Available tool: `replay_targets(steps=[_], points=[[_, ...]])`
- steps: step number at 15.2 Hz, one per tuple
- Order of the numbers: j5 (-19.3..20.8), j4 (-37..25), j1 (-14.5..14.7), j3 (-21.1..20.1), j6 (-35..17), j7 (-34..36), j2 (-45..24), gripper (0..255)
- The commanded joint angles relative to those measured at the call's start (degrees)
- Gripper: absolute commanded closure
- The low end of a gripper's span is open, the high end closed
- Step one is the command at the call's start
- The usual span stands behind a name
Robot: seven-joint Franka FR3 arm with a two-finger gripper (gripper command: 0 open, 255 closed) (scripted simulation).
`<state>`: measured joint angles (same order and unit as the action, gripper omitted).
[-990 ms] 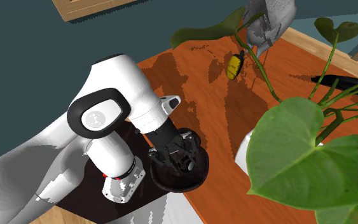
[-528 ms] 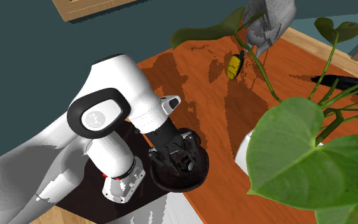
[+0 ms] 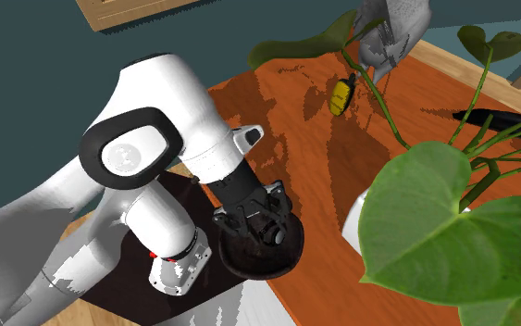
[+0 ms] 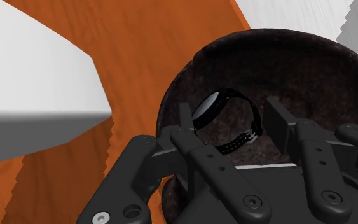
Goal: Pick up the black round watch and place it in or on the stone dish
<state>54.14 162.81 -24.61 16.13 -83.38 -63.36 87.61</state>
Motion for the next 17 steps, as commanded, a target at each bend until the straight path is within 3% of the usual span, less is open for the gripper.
replay_targets(steps=[1,17], points=[[-0.73,-1.68,0.31,-0.79,0.56,-0.34,-1.03,255],[-4.01,-15.32,1.63,-4.52,4.53,-3.72,-9.52,255]])
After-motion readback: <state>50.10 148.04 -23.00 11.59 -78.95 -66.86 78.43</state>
